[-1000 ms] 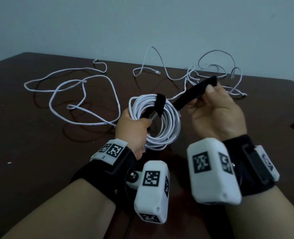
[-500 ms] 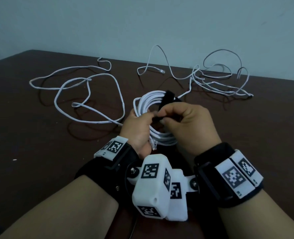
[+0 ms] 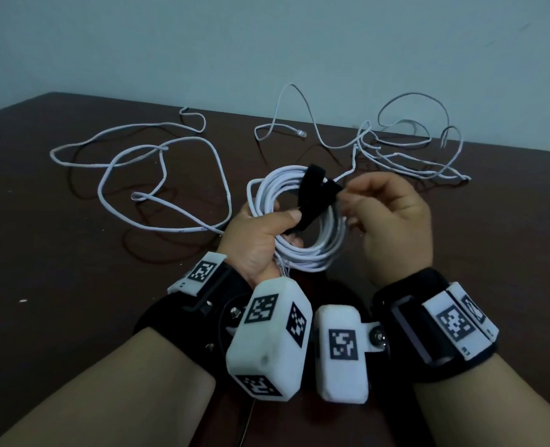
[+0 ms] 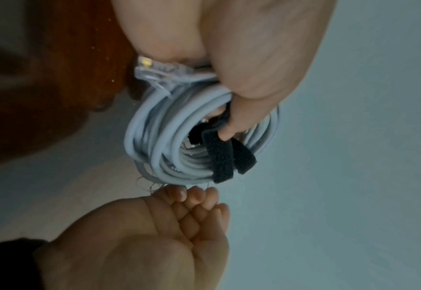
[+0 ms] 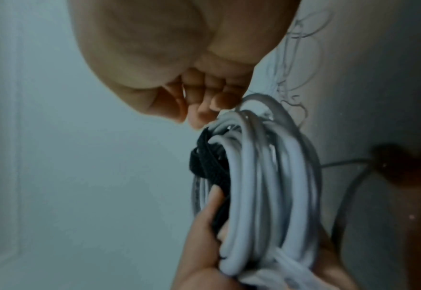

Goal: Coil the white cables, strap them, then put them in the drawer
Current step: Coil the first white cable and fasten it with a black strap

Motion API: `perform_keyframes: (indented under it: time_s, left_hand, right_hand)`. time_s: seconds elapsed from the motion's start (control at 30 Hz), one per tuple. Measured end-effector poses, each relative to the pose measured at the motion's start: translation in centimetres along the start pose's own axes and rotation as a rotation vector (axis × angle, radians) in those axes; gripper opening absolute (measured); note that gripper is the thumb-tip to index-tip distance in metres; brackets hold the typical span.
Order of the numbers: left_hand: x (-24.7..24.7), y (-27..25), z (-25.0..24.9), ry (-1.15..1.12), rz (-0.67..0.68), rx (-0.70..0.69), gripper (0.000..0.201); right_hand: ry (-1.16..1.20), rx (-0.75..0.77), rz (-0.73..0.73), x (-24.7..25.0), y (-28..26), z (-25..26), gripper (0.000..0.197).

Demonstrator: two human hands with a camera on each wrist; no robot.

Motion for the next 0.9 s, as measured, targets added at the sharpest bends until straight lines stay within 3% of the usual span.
perform_keyframes:
  time_s: [0.13, 0.3, 0.43, 0.5, 0.6, 0.73, 0.9]
  left_hand:
    - [-0.3, -0.2, -0.2, -0.052, 0.012, 0.019, 0.032]
    - [-0.2, -0.2, -0.2, -0.057, 0.006, 0.009, 0.031]
    - [-0.2, -0.2, -0.2, -0.028, -0.053, -0.009, 0.031]
    - [-0.1, -0.1, -0.1, 0.025, -0.086, -0.027, 0.029]
    - [-0.1, -0.1, 0.1, 0.061, -0.098, -0.051, 0.024]
    - [-0.1, -0.2, 0.2, 0.063, -0.045, -0.06, 0.018]
    - [-0.4, -0.3, 0.0, 0.031, -0.018, -0.061, 0.03]
  right_hand:
    - [0.07, -0.276, -0.147, 0.6, 1.1, -0.8, 0.019]
    - [0.144, -0.492, 0.01, 0.2, 0.8, -1.2, 0.018]
    - [0.033, -0.37, -0.008, -0.2, 0.9, -1.5, 0.005]
    - [-0.079, -0.183, -0.067, -0.1, 0.8, -1.2, 0.012]
    - [-0.328, 0.049, 0.022, -0.4, -0.1, -0.7, 0.022]
    - [-0.641, -0.01, 0.163, -0.9, -0.4, -1.0, 0.033]
    - [-0.544, 0.001, 0.272, -1.0, -0.5, -0.5, 0.034]
Point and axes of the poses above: each hand's wrist, its own y-axis towards the middle knuckle, its own x-axis out of the back of the hand, z = x × y, the point moved 1 cm from there along y, towards the middle knuckle, and after that the axes turned 14 degrees about -x, right-handed, at the moved point
